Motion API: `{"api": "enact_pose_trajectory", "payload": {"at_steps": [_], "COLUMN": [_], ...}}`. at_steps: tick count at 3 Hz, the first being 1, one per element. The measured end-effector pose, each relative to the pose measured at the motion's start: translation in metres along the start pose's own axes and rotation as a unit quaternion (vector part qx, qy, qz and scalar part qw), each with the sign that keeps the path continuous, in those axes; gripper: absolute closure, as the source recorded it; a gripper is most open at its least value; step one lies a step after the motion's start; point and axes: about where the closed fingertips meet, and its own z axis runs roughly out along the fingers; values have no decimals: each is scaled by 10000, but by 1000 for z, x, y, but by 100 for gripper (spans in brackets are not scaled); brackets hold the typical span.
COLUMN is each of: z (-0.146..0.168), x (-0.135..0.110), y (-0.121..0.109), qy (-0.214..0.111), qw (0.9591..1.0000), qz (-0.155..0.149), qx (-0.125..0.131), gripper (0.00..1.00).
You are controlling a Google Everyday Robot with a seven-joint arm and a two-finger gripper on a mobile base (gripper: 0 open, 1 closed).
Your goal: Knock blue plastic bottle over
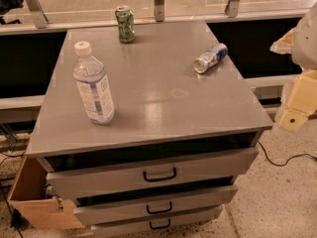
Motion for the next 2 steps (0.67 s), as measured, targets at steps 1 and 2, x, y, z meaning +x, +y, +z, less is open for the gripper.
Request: {"api": "enact_pose_trajectory", "payload": {"at_steps": [1,2], "z": [0,5], "x": [0,-6], "y": [0,-1], "qy": [0,-212], "qw": [10000,9997], "qz": [0,2], "qx": [1,-70], "gripper": [0,0]}}
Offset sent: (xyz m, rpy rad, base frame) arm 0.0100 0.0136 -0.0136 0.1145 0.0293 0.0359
